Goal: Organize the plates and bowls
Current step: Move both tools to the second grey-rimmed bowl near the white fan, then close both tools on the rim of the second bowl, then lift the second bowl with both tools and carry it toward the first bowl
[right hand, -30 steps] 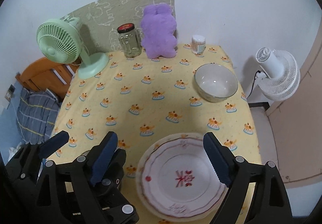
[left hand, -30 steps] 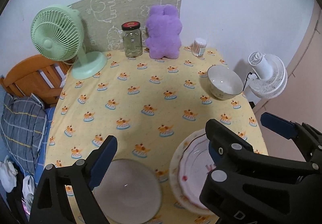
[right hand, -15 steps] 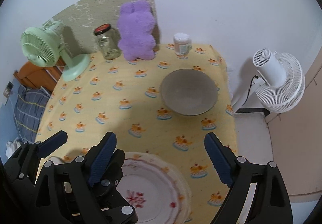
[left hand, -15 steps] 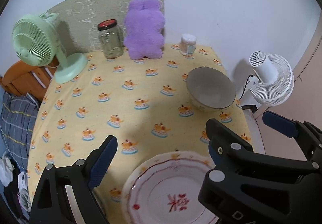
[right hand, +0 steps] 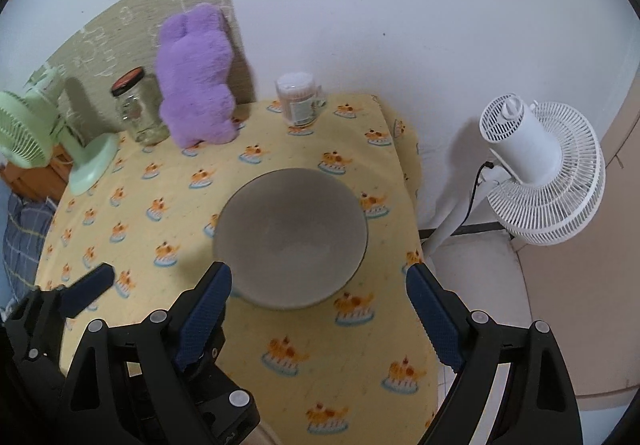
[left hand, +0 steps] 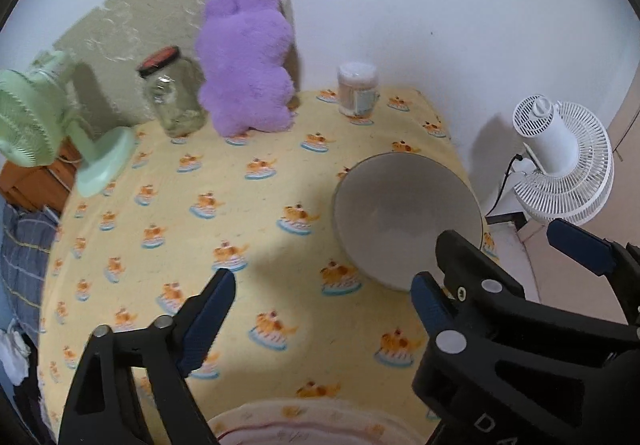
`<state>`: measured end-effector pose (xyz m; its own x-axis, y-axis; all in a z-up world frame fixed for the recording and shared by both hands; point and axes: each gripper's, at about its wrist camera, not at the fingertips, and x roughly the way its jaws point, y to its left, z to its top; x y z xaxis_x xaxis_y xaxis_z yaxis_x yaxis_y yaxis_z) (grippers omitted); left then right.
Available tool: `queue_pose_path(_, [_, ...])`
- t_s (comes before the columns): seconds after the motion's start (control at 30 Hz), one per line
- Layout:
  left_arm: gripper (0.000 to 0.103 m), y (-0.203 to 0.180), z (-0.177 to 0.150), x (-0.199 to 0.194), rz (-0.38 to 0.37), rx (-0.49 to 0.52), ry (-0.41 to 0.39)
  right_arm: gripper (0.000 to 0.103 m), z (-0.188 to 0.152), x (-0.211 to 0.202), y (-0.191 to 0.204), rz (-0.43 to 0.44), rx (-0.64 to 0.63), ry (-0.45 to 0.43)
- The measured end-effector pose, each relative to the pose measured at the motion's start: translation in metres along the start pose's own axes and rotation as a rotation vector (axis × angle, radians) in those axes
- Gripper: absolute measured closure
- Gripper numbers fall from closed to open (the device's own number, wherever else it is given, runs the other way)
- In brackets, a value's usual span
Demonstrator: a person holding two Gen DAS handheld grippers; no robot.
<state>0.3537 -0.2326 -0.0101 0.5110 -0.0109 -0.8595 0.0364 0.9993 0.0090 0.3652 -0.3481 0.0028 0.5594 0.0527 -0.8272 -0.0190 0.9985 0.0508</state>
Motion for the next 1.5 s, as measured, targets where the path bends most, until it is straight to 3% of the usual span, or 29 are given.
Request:
queue_pose_path(0.17, [0.017, -0.005, 0.013, 0.026, -0.024, -0.021, 0.022, 0.015, 0.013, 0.021, -0.01, -0.019, 0.007, -0.028])
queue_pose_path(0.37, [0.019, -0.007, 0.022, 0.05, -0.001, -0.043, 0.044, 0.03, 0.023, 0.048, -0.016, -0.017, 0.023, -0.018])
queue_pose_path(0.47, [0.032, -0.011, 0.025, 0.059, -0.009, -0.016, 0.05, 0.04, 0.025, 0.06, -0.018, -0.02, 0.035, 0.001])
queue_pose_path(0.53, [0.038, -0.013, 0.027, 0.064, 0.006, -0.003, 0.053, 0.054, 0.025, 0.067, -0.018, -0.017, 0.036, 0.019])
queue_pose_path(0.67, [0.057, -0.013, 0.029, 0.073, 0.017, -0.004, 0.074, 0.06, 0.024, 0.079, -0.021, -0.021, 0.055, 0.047])
queue_pose_path(0.73, [0.064, -0.013, 0.029, 0.076, 0.023, -0.003, 0.084, 0.072, 0.023, 0.082, -0.022, -0.03, 0.056, 0.057])
queue_pose_path(0.83, [0.074, -0.016, 0.028, 0.08, 0.002, 0.0, 0.103, 0.08, 0.022, 0.084, -0.023, -0.054, 0.059, 0.055])
queue_pose_path(1.5, [0.076, -0.014, 0.015, 0.064, 0.003, 0.008, 0.122, 0.083, 0.015, 0.07, -0.016, -0.063, 0.029, 0.128])
